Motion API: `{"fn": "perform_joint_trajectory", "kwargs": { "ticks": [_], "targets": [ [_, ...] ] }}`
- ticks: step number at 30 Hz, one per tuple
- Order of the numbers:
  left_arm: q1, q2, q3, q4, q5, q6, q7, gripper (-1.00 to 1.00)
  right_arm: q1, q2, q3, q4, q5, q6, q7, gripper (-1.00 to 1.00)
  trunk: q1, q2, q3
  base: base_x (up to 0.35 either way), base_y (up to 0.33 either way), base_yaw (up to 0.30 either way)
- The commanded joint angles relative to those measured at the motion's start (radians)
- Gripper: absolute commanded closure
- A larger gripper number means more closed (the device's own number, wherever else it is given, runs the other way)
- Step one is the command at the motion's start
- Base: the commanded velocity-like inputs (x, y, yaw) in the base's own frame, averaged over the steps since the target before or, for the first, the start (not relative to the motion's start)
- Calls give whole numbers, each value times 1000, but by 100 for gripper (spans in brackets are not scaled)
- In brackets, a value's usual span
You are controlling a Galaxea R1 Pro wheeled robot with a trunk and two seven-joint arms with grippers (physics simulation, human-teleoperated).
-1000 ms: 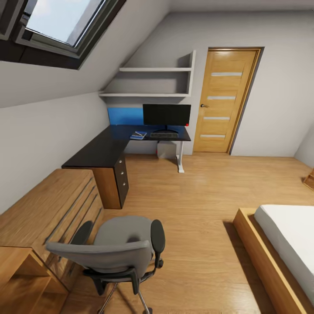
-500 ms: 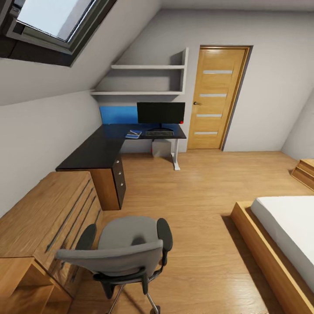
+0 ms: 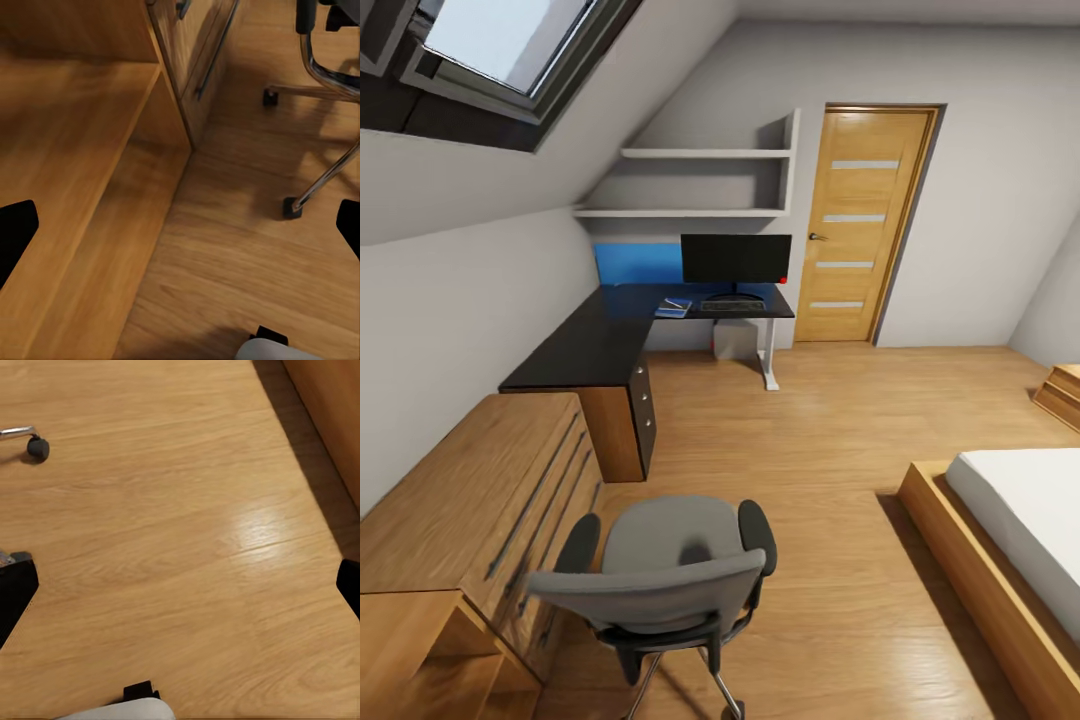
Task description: In the bedroom, organize the workspace by keeping the computer under the desk, ensuring the monitor is on the desk, placing the keyboard on the desk next to the monitor, placing the mouse on the desk next to the keyboard, moving the folder from the swivel chair onto the desk next to the mouse, stacking the notebook on top of the folder with the pen on top of the notebook, and positioning the swivel chair next to the desk.
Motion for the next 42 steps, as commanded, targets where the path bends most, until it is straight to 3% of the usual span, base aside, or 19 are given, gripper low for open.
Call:
{"fn": "perform_joint_trajectory", "kwargs": {
  "ticks": [1, 12, 15, 16, 21, 23, 24, 25, 26, 27, 32, 42],
  "targets": [
    [0, 1, -9, -3, 3, 0, 8, -100, -1, 0, 8, 0, -5, -3, -6, -100, 1, -2, -2, 0, 262, 0],
    [0, -6, -6, -9, 3, -10, 13, -100, -1, -2, 8, 1, -3, -3, -6, -100, 4, -9, -5, 0, 48, 0],
    [0, -25, -6, -13, 6, -5, 17, -100, -1, -2, 8, 2, -4, -3, -6, -100, 16, -30, -14, 0, 2, 0],
    [0, -43, -6, -15, 7, 0, 15, -100, -1, 0, 9, 1, -4, -1, -6, -100, 20, -37, -17, 0, 0, 0],
    [-2, -57, -6, -18, 7, 33, 15, -100, -1, 0, 8, -5, -5, 0, -6, -100, 39, -72, -33, 0, 0, 0],
    [-8, -77, -6, -37, 7, 98, 14, -100, -1, 1, 7, -18, -5, -2, -6, -100, 47, -86, -39, 0, 0, 0],
    [-71, -104, -6, -241, 1, 440, 20, -100, -2, 4, 3, -224, -17, 7, -15, -100, 50, -93, -43, 0, 0, 0],
    [-96, -105, -5, -269, 1, 497, 21, -100, -3, 4, 2, -268, -27, 15, -18, -100, 54, -100, -46, 0, 0, 0],
    [-167, -105, 1, -299, 7, 621, 20, -100, -11, 9, 1, -341, -88, 69, -20, -100, 58, -107, -49, 0, 0, 0],
    [-183, -105, 10, -274, 11, 645, 17, -100, -19, 16, 1, -349, -116, 88, -20, -100, 62, -114, -52, 0, 0, 0],
    [-198, -106, 17, -195, 8, 650, 14, -100, -28, 25, 5, -318, -134, 98, -19, -100, 81, -149, -68, 0, 0, 0],
    [-201, -102, 21, -171, 6, 641, 18, -100, -30, 26, 7, -245, -96, 64, -14, -100, 119, -219, -99, 0, 0, 0]
  ]
}}
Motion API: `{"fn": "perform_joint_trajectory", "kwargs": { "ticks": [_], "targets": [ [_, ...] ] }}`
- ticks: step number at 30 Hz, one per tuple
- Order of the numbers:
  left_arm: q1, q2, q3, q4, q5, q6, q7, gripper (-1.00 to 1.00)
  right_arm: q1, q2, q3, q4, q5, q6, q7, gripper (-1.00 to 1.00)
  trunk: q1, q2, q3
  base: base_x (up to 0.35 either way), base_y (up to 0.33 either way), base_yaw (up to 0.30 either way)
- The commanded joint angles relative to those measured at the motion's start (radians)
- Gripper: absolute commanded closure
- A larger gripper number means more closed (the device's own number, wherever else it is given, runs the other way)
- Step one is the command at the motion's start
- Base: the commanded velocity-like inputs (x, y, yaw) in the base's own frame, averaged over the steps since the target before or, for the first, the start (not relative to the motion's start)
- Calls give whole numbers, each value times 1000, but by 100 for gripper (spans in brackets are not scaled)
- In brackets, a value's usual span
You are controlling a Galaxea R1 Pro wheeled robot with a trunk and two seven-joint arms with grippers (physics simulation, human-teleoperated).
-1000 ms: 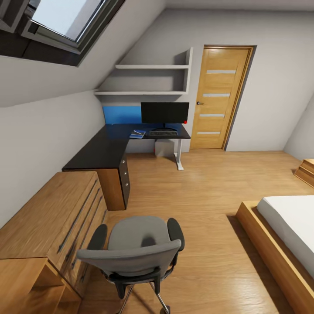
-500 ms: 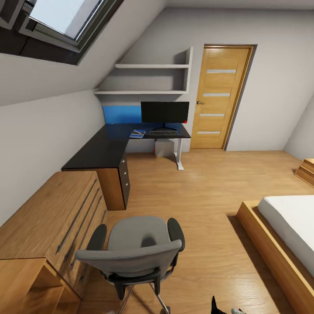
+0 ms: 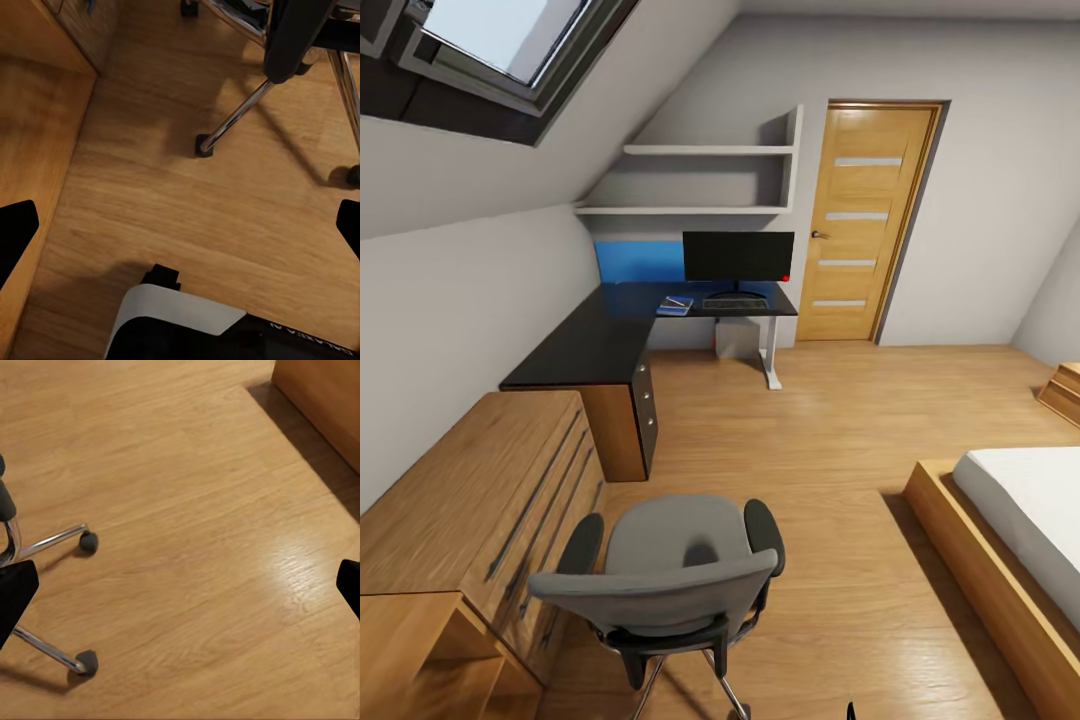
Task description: In the bedroom, organize the workspace by keeping the computer under the desk, ensuring the monitor is on the desk, placing the keyboard on the desk next to the monitor, placing the mouse on the desk next to the keyboard, moving the folder from the swivel chair onto the desk next to the mouse, stacking the notebook on top of the folder with the pen on top of the notebook, and positioning the swivel chair next to the desk.
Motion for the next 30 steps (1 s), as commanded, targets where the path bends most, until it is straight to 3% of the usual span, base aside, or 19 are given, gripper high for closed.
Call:
{"fn": "perform_joint_trajectory", "kwargs": {
  "ticks": [1, 3, 13, 30],
  "targets": [
    [-1, 1, -9, 0, 9, -5, 7, -100, -1, -1, 8, 1, 2, -3, -8, -100, 4, -9, -5, 0, 0, 0],
    [-1, 1, -9, 0, 9, -5, 8, -100, -1, 0, 8, 5, 28, -5, -8, -100, 12, -23, -11, 0, 0, 0],
    [-1, -2, -13, 0, 2, -3, 8, -100, -1, 1, 9, 7, 35, -3, -8, -100, 50, -93, -42, -4, 3, 0],
    [-1, -2, -14, 1, 0, -4, 9, -100, -1, 1, 9, 6, 36, -5, -8, -100, 115, -212, -96, -150, 133, 0]
  ]
}}
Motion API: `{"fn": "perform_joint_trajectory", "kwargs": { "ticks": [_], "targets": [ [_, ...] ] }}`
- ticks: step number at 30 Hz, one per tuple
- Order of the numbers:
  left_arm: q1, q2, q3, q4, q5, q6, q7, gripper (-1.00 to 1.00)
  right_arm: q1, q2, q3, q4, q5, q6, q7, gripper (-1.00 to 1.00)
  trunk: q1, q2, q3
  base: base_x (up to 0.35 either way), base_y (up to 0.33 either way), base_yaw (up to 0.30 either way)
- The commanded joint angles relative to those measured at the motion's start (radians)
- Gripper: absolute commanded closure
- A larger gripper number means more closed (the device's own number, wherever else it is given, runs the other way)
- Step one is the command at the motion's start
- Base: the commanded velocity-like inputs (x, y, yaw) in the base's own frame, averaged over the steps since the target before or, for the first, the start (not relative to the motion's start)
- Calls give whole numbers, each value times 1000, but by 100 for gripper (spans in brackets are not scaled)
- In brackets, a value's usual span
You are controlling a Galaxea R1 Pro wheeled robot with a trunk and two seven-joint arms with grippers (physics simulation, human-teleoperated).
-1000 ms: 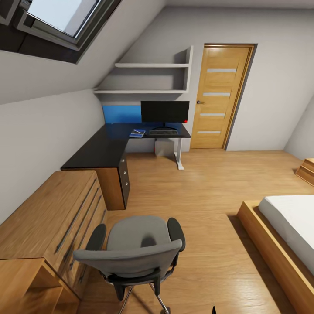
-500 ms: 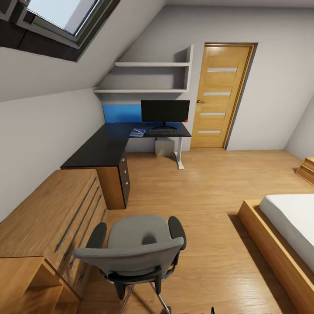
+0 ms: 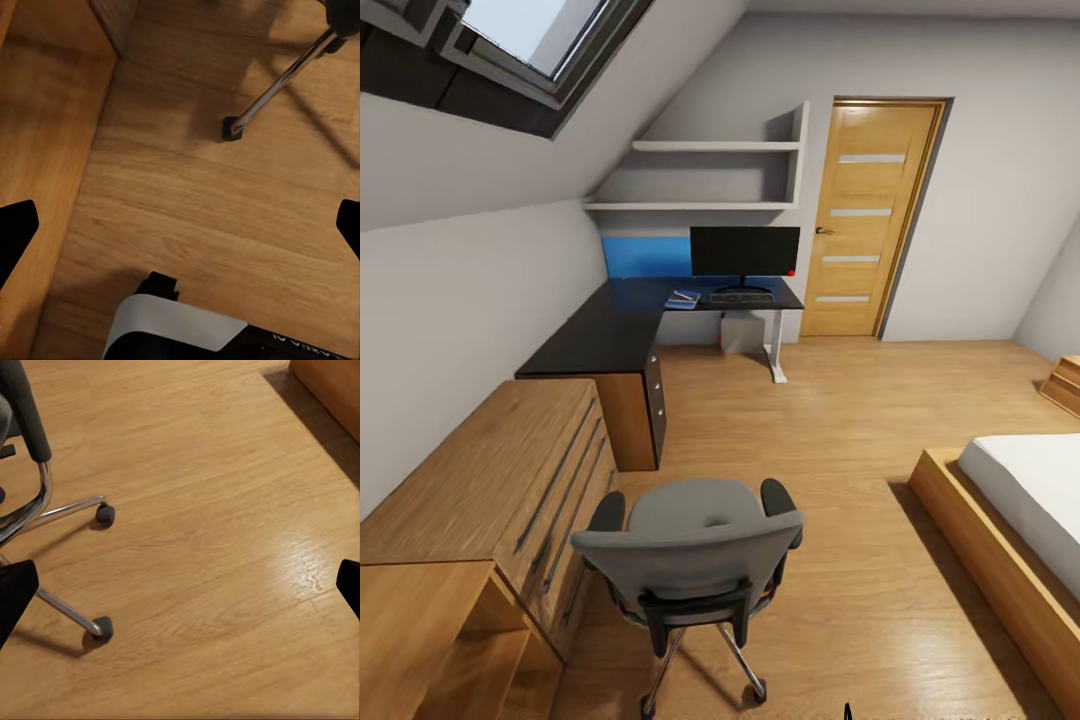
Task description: In the bedroom, organize the workspace by keeping the computer under the desk, ensuring the monitor is on the desk, placing the keyboard on the desk next to the monitor, placing the mouse on the desk next to the keyboard, moving the folder from the swivel chair onto the desk next to the mouse, stacking the notebook on top of the folder with the pen on top of the notebook, and positioning the swivel chair next to the desk.
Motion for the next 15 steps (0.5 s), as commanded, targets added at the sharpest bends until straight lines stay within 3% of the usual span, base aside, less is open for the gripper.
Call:
{"fn": "perform_joint_trajectory", "kwargs": {
  "ticks": [1, 11, 15],
  "targets": [
    [-1, 0, -9, 0, 8, -5, 7, -100, -1, -1, 8, 0, -4, -3, -8, -100, 4, -8, -4, -30, 31, 0],
    [-1, -1, -10, -1, 7, -7, 6, -100, -1, -1, 9, 2, -5, -3, -8, -100, 42, -78, -36, -9, 16, 0],
    [-1, 1, -7, 0, 8, -7, 6, -100, -1, -1, 9, 2, -5, -3, -8, -100, 58, -106, -48, -1, 142, 0]
  ]
}}
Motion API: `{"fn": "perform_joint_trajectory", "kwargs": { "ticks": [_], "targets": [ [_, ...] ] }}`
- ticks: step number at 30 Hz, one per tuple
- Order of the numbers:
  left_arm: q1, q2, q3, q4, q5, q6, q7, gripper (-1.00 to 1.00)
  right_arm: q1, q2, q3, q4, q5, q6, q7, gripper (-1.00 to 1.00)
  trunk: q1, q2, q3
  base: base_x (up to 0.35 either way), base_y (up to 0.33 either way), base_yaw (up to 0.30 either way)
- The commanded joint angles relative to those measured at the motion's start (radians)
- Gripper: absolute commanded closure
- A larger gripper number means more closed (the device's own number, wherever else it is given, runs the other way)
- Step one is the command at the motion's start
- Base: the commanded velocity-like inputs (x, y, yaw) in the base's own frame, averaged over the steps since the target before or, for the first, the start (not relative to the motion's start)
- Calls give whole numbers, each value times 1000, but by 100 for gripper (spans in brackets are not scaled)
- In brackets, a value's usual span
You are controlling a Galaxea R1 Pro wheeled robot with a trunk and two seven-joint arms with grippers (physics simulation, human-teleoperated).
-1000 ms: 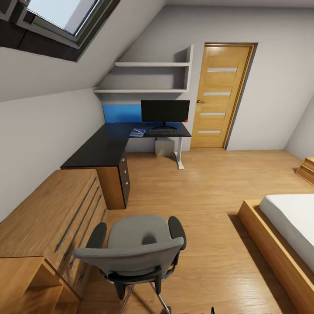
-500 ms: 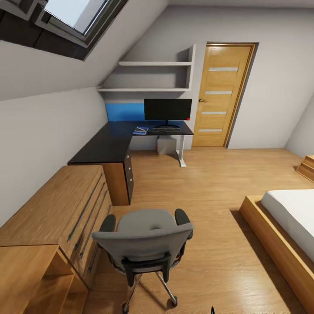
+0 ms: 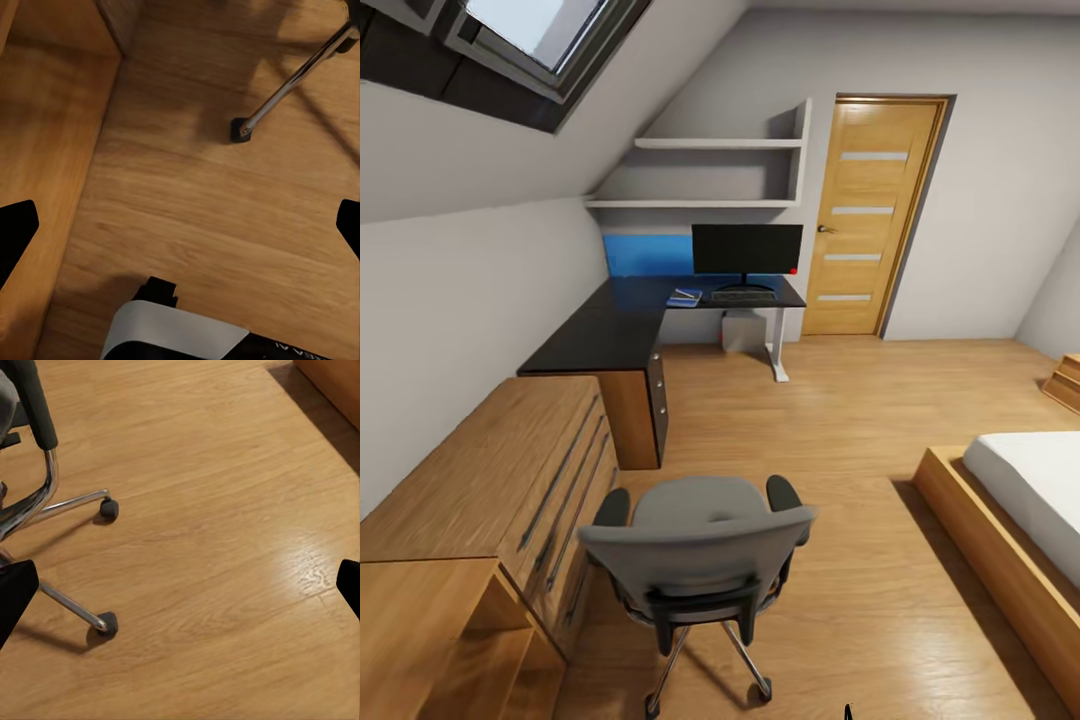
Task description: In the bedroom, organize the workspace by keeping the computer under the desk, ensuring the monitor is on the desk, placing the keyboard on the desk next to the monitor, placing the mouse on the desk next to the keyboard, moving the folder from the swivel chair onto the desk next to the mouse, stacking the notebook on top of the folder with the pen on top of the notebook, and positioning the swivel chair next to the desk.
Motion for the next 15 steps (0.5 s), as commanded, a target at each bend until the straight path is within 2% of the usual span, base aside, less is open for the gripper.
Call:
{"fn": "perform_joint_trajectory", "kwargs": {
  "ticks": [1, 5, 10, 15],
  "targets": [
    [-1, 1, -8, 0, 9, -5, 6, -100, -1, -1, 8, 1, -4, -3, -8, -100, 4, -8, -4, 0, 232, 0],
    [-1, 0, -10, 0, 8, -6, 6, -100, -1, -1, 8, 4, -4, -3, -8, -100, 19, -36, -17, 0, 177, 0],
    [-1, -3, -10, -1, 8, -42, 6, -100, -1, -2, 8, 11, -4, -4, -8, -100, 39, -71, -33, 0, 14, 0],
    [-1, -3, -11, -1, 8, -46, 6, -100, -1, -3, 7, 12, -4, -4, -8, -100, 58, -106, -48, 0, 1, 0]
  ]
}}
